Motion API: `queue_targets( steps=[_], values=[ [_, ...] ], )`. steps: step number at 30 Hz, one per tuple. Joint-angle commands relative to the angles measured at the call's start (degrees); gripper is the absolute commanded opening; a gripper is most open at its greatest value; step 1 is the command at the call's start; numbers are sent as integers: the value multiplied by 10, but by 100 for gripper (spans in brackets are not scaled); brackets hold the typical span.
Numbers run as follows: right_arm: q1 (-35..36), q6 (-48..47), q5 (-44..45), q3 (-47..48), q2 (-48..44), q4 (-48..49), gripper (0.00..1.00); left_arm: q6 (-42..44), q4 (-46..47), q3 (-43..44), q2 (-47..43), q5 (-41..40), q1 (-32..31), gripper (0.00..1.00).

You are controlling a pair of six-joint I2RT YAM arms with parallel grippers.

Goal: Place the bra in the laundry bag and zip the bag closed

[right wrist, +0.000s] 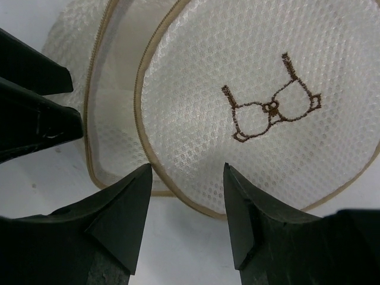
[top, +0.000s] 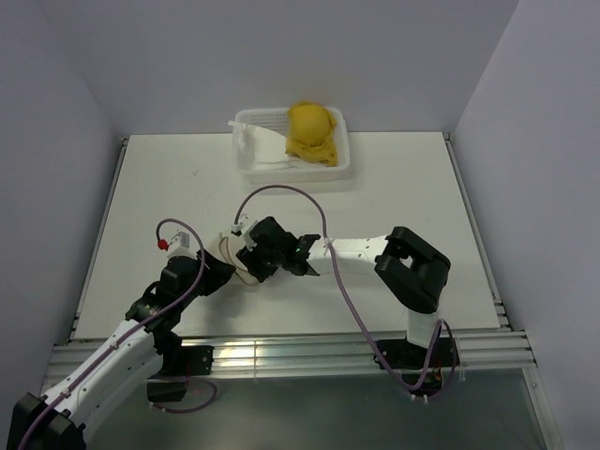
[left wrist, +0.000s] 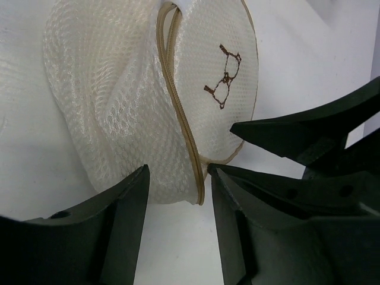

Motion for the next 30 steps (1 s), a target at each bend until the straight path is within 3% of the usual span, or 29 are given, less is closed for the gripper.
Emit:
queue_targets(
  steps=[1, 4, 6, 8, 9, 10, 14, 16, 30],
  values=[
    [8, -16, 19, 32, 16, -2, 59, 10, 27, -3, 6, 0, -2, 50],
    [11, -20, 19, 37, 26, -7, 61, 13, 32, -4, 14, -8, -1, 47],
    [11, -22, 19, 43, 31, -13, 62, 16, 34, -7, 18, -16, -2, 37],
    [13, -24, 34, 43, 34, -12, 60, 18, 37, -9, 20, -26, -1, 34],
    [15, -23, 41, 39, 33, -7, 57, 20, 37, -10, 22, -31, -2, 24],
    [16, -21, 55, 37, 32, -4, 52, 20, 38, -10, 24, -34, -1, 20],
    [16, -12, 89, 23, 9, 12, 10, 21, 37, -10, 30, -45, -1, 5],
    [16, -4, 93, 12, -6, 28, 1, 22, 39, -8, 28, -47, -2, 0],
    [20, 164, 40, -23, -235, -68, 0, 53, 33, 55, 43, -79, -2, 0]
  ],
)
